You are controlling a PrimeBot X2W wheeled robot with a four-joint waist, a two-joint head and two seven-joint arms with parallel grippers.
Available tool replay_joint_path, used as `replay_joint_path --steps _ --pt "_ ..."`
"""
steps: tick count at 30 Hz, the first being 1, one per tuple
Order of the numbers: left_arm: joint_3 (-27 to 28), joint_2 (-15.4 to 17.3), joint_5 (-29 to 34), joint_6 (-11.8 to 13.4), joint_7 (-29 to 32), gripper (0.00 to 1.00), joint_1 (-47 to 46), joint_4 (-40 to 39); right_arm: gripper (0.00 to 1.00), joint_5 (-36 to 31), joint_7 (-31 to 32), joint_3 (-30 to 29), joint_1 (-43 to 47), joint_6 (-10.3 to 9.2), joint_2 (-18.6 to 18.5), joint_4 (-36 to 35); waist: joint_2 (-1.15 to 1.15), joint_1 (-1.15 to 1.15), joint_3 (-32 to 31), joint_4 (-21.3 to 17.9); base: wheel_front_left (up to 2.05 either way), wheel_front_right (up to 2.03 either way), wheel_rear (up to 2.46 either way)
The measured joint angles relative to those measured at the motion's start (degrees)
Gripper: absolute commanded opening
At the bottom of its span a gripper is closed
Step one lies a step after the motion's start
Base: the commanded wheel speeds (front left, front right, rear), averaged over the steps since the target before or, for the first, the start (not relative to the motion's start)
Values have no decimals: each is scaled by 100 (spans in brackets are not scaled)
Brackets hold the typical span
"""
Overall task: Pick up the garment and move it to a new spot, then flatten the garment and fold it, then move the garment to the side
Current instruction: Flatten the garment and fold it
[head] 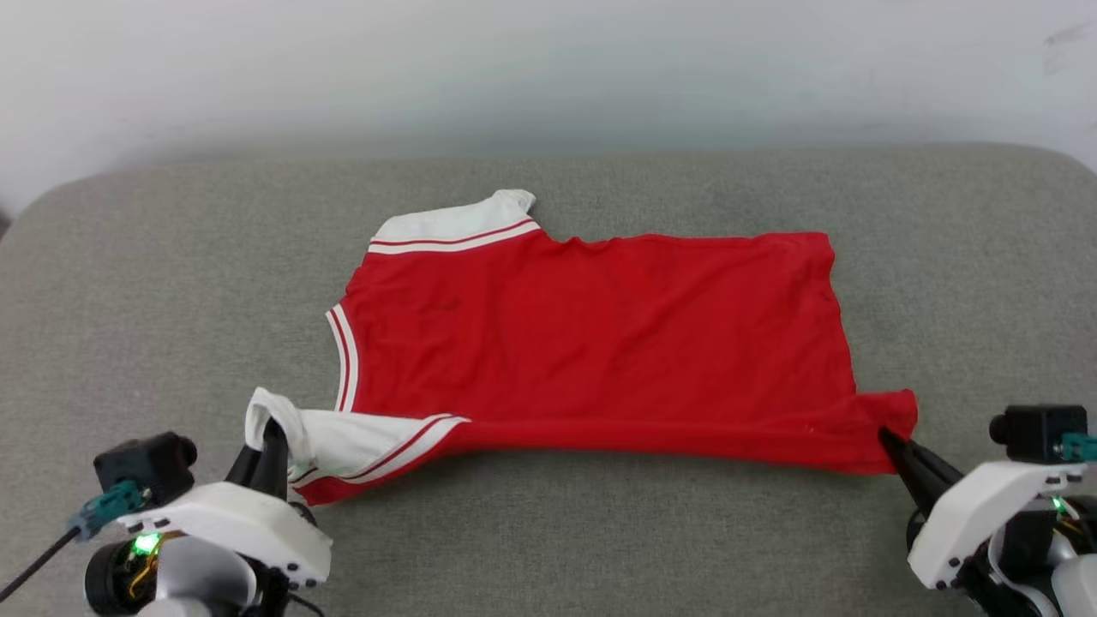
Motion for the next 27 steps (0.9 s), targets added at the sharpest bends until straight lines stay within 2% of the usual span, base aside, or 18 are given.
replay_joint_path --steps 8,16,18,19,20,21,22,27 --pt "-216 -142 -59 -455 -111 0 -1228 1281 0 -406 490 -8 -744 -1 292 233 0 2 480 -50 0 0 0" --pt "-410 -194 -12 -862 -259 0 -2109 2431 0 -441 274 223 -1335 -2 258 750 0 2 916 -91 0 0 0" --pt "-457 -244 -47 -980 -253 0 -2245 2711 20 -436 176 282 -1434 -2 255 913 0 2 987 -99 0 0 0" --pt "-492 -265 -63 -1051 -215 29 -2313 2871 49 -435 112 312 -1460 -2 258 995 0 2 1016 -102 0 0 0" --pt "-527 -288 -99 -1121 -190 47 -2362 3004 98 -432 46 334 -1482 -2 265 1074 0 2 1040 -108 0 0 0" --pt "-537 -319 -126 -1177 -199 78 -2402 3133 100 -423 12 364 -1504 -2 271 1166 0 2 1057 -118 0 0 0" --pt "-542 -337 -140 -1203 -230 100 -2442 3255 100 -416 -43 408 -1513 -2 277 1235 0 2 1070 -130 0 0 0" --pt "-550 -382 -208 -1359 -304 100 -2642 3728 100 -325 -570 609 -1551 -2 287 1393 0 2 1070 -180 0 0 0"
